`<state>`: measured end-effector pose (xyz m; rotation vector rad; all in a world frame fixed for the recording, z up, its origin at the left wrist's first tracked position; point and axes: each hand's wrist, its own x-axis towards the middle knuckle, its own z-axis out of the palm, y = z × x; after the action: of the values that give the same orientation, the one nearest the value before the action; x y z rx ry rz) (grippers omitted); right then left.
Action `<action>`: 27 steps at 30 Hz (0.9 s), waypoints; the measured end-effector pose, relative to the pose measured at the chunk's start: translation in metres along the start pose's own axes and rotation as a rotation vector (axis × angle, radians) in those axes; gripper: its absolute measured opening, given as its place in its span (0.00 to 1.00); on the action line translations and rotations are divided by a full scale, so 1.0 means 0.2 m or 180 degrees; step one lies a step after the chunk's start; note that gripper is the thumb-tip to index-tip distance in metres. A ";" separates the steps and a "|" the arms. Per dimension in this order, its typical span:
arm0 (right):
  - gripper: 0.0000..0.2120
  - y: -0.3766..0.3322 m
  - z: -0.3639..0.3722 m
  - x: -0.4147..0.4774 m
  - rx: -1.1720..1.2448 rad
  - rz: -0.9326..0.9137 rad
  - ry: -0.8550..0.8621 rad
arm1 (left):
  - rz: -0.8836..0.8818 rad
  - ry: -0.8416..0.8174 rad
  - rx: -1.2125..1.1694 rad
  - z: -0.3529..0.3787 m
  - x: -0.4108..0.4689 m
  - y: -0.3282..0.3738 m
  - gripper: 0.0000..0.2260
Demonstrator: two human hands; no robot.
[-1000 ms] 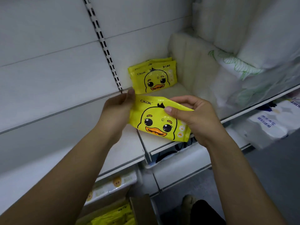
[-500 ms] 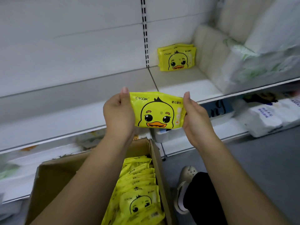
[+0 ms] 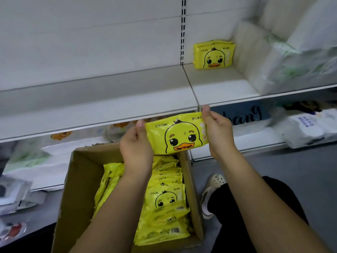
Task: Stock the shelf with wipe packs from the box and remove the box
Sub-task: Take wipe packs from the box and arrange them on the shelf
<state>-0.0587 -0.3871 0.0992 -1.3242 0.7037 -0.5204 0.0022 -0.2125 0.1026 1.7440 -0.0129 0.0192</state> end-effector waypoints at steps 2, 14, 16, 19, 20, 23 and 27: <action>0.22 -0.01 0.00 0.01 0.0255 0.0180 0.0117 | -0.0507 -0.0381 -0.0319 -0.03 -0.01 -0.01 0.23; 0.16 0.04 0.01 0.01 0.0341 0.0391 -0.0789 | -0.1231 -0.0499 -0.1769 -0.09 -0.09 0.03 0.11; 0.10 0.07 0.00 0.00 0.0076 0.0127 -0.0740 | -0.1250 -0.0475 -0.1850 -0.08 -0.09 0.04 0.11; 0.08 0.07 0.00 0.00 0.0122 -0.0093 -0.0696 | -0.1325 -0.0491 -0.1984 -0.08 -0.09 0.05 0.10; 0.08 0.06 0.00 0.01 0.0134 -0.0139 -0.0690 | -0.1333 -0.0505 -0.2015 -0.08 -0.09 0.06 0.10; 0.13 0.05 -0.01 0.03 0.0193 -0.0192 -0.0679 | -0.1412 -0.0557 -0.2137 -0.09 -0.07 0.05 0.10; 0.09 0.05 -0.02 0.05 0.0281 -0.0173 -0.0685 | -0.1801 -0.0522 -0.2421 -0.09 -0.06 0.05 0.12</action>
<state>-0.0556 -0.3956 0.0878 -1.2967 0.4635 -0.4395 -0.0092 -0.1961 0.1145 0.9379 0.3146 -0.4841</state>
